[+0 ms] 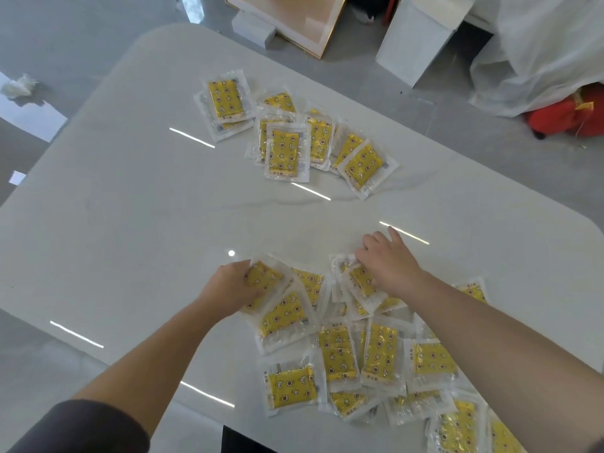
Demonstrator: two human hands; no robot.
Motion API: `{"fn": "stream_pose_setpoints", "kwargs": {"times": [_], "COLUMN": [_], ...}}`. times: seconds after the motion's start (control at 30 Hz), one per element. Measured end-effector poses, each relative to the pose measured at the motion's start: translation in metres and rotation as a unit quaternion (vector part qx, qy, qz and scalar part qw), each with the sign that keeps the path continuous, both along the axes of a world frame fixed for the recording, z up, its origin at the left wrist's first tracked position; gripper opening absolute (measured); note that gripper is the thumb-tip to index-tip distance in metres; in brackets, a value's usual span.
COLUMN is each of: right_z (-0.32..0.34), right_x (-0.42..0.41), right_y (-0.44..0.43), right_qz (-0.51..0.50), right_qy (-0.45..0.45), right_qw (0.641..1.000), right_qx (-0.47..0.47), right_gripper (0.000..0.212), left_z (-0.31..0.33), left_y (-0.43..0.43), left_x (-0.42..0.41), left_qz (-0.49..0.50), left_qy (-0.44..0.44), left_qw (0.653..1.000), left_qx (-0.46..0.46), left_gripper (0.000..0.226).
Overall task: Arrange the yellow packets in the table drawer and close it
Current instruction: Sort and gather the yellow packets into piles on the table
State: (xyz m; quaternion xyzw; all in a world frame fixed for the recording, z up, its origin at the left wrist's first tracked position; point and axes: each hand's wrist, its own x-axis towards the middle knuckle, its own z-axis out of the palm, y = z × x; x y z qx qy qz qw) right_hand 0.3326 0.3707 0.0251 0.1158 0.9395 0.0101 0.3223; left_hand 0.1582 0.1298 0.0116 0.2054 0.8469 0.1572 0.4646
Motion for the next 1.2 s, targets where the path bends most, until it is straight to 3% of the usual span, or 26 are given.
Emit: {"fn": "stream_pose_setpoints", "kwargs": {"times": [0.3,0.5,0.67,0.97,1.2], "right_z": [0.008,0.021,0.021,-0.007,-0.009], "right_x": [-0.006,-0.024,-0.047,-0.066,-0.069], "right_y": [0.000,-0.027,-0.078,-0.138,-0.133], "right_qz": [0.031,0.040,0.068,0.136,0.102], "right_qy": [-0.027,0.006,0.046,0.029,-0.011], "right_qw": [0.999,0.992,0.977,0.982,0.978], "right_qx": [0.002,-0.122,-0.199,-0.124,-0.179], "right_gripper": [0.027,0.007,0.011,0.034,0.017], "left_z": [0.001,0.002,0.008,0.008,0.016], "left_y": [-0.013,-0.022,-0.026,-0.034,-0.037], "left_x": [-0.009,-0.013,-0.026,-0.053,-0.066], "left_qz": [0.107,0.192,0.234,0.274,0.335], "left_qy": [-0.031,-0.062,-0.065,-0.085,-0.153], "left_qw": [0.993,0.979,0.969,0.955,0.923], "left_qx": [0.026,0.040,0.037,0.068,0.109], "left_gripper": [0.012,0.019,0.024,0.018,0.021]}}
